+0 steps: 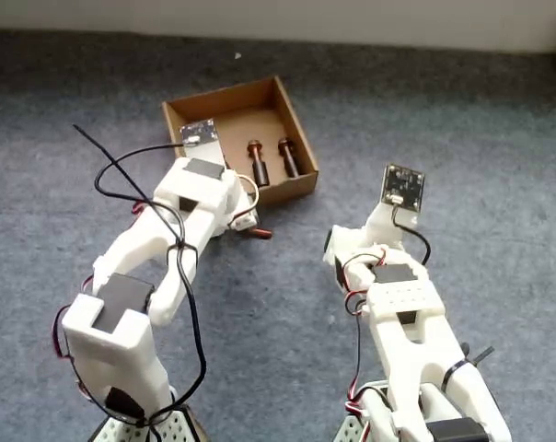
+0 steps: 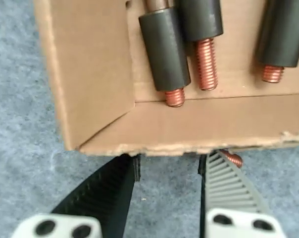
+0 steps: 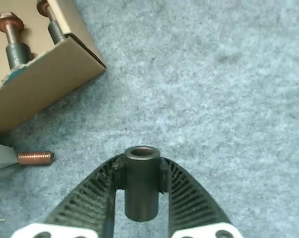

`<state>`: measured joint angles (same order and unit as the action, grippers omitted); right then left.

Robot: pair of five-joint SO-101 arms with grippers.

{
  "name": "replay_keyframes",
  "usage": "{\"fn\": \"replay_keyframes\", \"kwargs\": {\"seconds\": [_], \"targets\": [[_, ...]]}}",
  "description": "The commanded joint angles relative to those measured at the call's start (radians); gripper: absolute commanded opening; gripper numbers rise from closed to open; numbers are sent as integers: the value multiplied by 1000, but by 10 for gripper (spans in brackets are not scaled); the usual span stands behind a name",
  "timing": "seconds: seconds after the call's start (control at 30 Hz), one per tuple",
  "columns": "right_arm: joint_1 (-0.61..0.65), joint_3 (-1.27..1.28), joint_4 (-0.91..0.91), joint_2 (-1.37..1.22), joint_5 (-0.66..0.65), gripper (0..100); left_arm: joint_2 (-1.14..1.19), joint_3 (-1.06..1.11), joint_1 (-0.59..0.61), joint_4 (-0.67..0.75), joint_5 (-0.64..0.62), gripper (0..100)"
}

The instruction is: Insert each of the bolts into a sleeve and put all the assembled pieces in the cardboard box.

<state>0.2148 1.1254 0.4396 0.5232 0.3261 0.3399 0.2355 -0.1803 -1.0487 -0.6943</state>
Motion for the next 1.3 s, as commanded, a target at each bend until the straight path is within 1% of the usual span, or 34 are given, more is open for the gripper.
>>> {"fn": "replay_keyframes", "kwargs": {"seconds": [0.0,0.07,0.13,0.17,0.2,0.3,0.4,0.57,0.67,0.77,0.9,1.0,1.13,1.27], "targets": [[-4,-5,-16,38,-15,5,45,-56,-7,-55,2,164],[-4,-5,-16,38,-15,5,45,-58,-2,-55,6,85],[-4,-5,-16,38,-15,5,45,-61,2,-60,86,11],[-4,-5,-16,38,-15,5,45,-62,4,-69,127,2],[-4,-5,-16,38,-15,5,44,-62,7,-87,150,11],[-4,-5,-16,38,-15,5,27,-70,21,-175,143,5],[-2,-5,-16,38,-15,5,-62,-51,25,-238,149,5],[-2,-5,-16,38,-15,5,-282,73,16,-236,169,5],[7,-5,-16,38,-15,5,-375,157,16,-120,199,5],[24,-2,-15,38,-15,5,-389,237,4,54,198,5],[24,12,-15,38,-15,5,-387,328,-67,285,198,5],[22,12,-15,39,-15,5,-387,374,-133,416,198,5],[18,13,-15,47,-15,5,-387,378,-150,493,198,5],[-1,12,-15,48,-15,5,-355,334,-150,499,203,5]]}}
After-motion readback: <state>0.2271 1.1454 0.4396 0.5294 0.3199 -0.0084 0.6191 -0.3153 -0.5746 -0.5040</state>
